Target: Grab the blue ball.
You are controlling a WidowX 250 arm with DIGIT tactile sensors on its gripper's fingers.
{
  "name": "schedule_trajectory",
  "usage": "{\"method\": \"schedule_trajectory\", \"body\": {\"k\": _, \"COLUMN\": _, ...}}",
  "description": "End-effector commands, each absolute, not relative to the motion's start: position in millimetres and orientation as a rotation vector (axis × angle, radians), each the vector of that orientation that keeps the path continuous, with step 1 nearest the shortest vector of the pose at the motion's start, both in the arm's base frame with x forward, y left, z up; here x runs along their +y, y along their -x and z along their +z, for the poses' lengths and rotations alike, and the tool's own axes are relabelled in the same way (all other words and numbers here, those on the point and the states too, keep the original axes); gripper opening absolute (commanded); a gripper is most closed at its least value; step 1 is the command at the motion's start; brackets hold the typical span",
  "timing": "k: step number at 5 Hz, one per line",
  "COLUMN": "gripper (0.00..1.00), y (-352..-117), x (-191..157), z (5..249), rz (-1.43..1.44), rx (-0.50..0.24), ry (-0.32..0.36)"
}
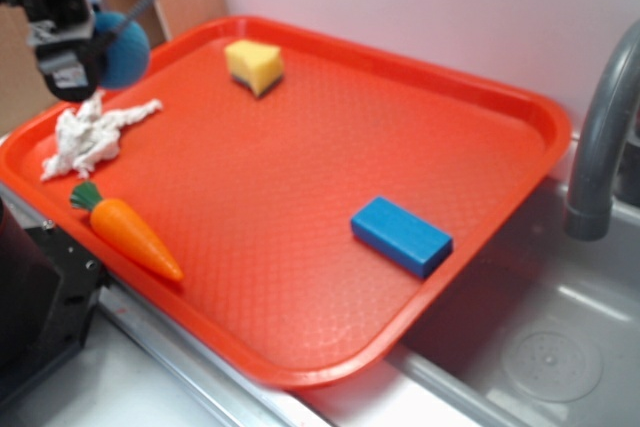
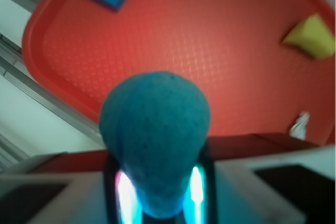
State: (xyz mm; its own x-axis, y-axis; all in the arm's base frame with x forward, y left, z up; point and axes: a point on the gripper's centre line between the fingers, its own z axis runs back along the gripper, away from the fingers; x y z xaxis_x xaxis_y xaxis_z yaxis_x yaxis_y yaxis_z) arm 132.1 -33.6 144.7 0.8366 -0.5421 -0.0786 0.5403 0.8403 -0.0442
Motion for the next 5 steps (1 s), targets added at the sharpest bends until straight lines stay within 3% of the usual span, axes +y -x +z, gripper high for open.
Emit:
{"method": "schedule_trajectory", "body": {"k": 1, "gripper": 0.0, "y": -130.3, "x": 6.4, "z": 154.8, "rz": -0.347, "rx": 0.107, "ry": -0.064}}
{"method": "schedule_trajectory", "body": {"k": 3, "gripper": 0.0, "y": -136.9, "x": 36.1, "z": 169.7, "rz": -0.265, "rx": 0.053, "ry": -0.121}}
{"method": "schedule_trajectory", "body": {"k": 5, "gripper": 0.0, "y": -150.6, "x": 32.3, "z": 189.6, "rz": -0.261, "rx": -0.037, "ry": -0.066}}
